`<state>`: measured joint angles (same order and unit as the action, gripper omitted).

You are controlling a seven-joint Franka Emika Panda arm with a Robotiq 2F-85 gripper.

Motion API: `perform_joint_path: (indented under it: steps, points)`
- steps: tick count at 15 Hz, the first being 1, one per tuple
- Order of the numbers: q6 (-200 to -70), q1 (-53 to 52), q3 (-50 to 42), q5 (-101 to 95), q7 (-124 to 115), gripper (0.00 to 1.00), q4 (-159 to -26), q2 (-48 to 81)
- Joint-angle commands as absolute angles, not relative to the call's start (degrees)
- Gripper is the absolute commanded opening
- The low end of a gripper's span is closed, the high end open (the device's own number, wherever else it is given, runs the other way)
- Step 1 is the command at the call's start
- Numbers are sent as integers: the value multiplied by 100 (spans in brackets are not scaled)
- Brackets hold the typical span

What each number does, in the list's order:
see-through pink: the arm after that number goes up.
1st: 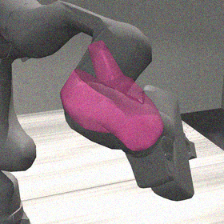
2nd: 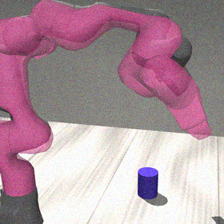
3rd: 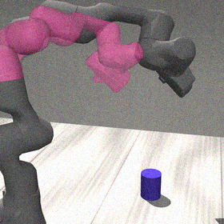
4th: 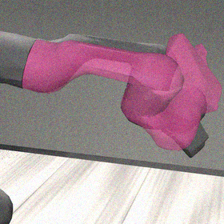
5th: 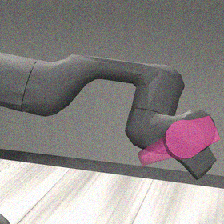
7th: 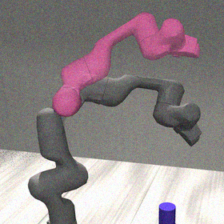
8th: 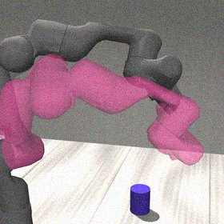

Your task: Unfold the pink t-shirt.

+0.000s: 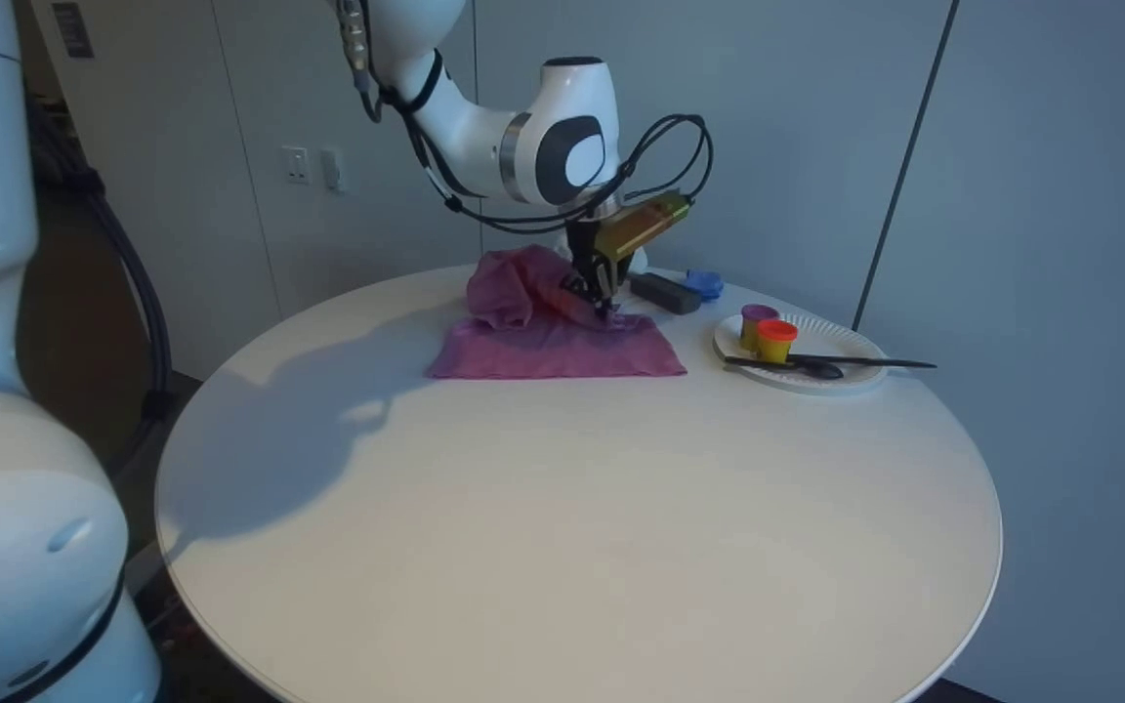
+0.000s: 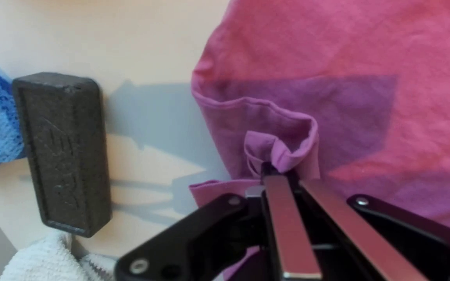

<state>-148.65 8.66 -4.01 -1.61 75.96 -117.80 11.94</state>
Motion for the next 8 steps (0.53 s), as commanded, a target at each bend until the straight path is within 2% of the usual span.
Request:
perform_joint_path:
  steps: [1,8]
  points:
    - [-15290,942,-317,-141,7774,6,-11865,867]
    - [-16253,837,-751,-1806,6883,6,-11029,1360]
